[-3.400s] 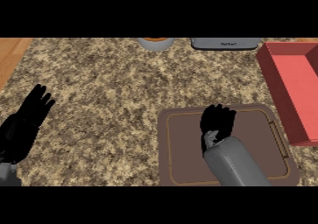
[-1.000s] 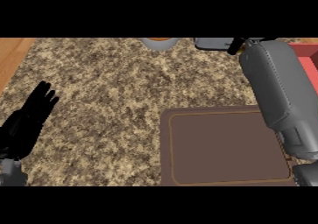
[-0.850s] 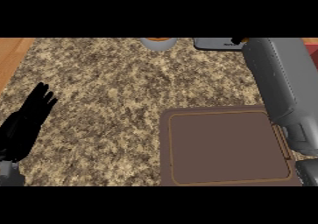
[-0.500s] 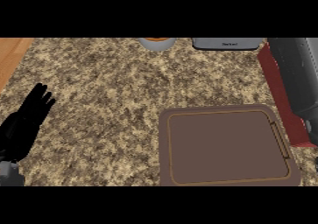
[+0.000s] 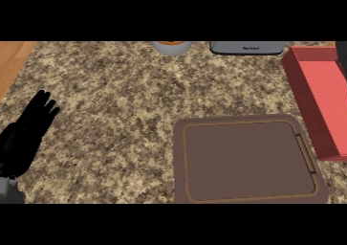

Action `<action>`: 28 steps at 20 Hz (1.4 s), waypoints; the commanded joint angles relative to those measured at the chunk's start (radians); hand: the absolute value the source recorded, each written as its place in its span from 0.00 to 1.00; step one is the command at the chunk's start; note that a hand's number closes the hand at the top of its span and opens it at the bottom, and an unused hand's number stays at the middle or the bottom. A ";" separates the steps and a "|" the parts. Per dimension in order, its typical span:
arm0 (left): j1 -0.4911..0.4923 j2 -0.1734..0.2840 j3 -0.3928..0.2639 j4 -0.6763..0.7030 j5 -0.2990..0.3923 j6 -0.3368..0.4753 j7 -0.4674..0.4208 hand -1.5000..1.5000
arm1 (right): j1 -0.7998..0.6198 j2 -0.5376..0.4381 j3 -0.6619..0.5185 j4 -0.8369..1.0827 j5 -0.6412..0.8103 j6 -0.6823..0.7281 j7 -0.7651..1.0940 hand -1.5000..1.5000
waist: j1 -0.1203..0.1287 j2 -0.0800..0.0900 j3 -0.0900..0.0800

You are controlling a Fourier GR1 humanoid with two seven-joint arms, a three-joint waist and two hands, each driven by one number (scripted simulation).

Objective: Pick the sweet potato from the tray and place it in the cardboard box

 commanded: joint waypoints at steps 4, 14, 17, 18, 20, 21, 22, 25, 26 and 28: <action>-0.037 0.030 0.032 0.012 0.018 -0.044 0.029 0.50 | 0.029 -0.041 -0.042 0.167 -0.007 -0.173 -0.119 1.00 | 0.015 0.006 0.000; -0.024 -0.023 0.018 0.012 -0.009 -0.027 0.014 0.50 | 0.152 -0.079 -0.162 0.317 -0.140 -0.306 -0.312 1.00 | 0.019 0.009 0.002; -0.022 -0.037 -0.006 -0.049 -0.039 0.016 0.048 0.50 | 0.175 -0.058 -0.202 0.366 -0.185 -0.251 -0.283 1.00 | 0.017 0.006 0.002; 0.006 0.002 0.035 0.007 0.002 -0.076 -0.016 0.50 | 0.146 -0.097 -0.205 0.370 -0.173 -0.229 -0.222 1.00 | 0.015 0.005 0.001; -0.014 -0.015 0.044 0.051 -0.029 -0.037 -0.031 0.50 | 0.187 -0.080 -0.238 0.358 -0.226 -0.232 -0.251 0.00 | 0.001 0.003 0.000; 0.013 -0.013 0.043 -0.007 -0.004 -0.047 -0.002 0.50 | 0.211 -0.080 -0.247 0.424 -0.228 -0.276 -0.313 0.00 | 0.021 0.008 0.002; 0.022 -0.044 0.012 -0.015 -0.039 -0.029 -0.026 0.50 | 0.185 -0.099 -0.257 0.448 -0.242 -0.257 -0.345 0.00 | 0.023 0.010 0.002; 0.019 -0.028 0.042 -0.011 -0.005 -0.055 -0.006 0.50 | 0.215 -0.108 -0.273 0.404 -0.290 -0.284 -0.465 0.00 | 0.013 0.005 0.001; 0.026 -0.058 0.000 -0.021 -0.049 -0.027 -0.013 0.50 | 0.232 -0.087 -0.283 0.422 -0.294 -0.352 -0.498 0.00 | 0.019 0.009 0.002; -0.006 -0.035 0.034 0.029 -0.032 -0.044 -0.023 0.50 | 0.234 -0.049 -0.296 0.378 -0.313 -0.448 -0.510 0.00 | 0.013 0.009 0.002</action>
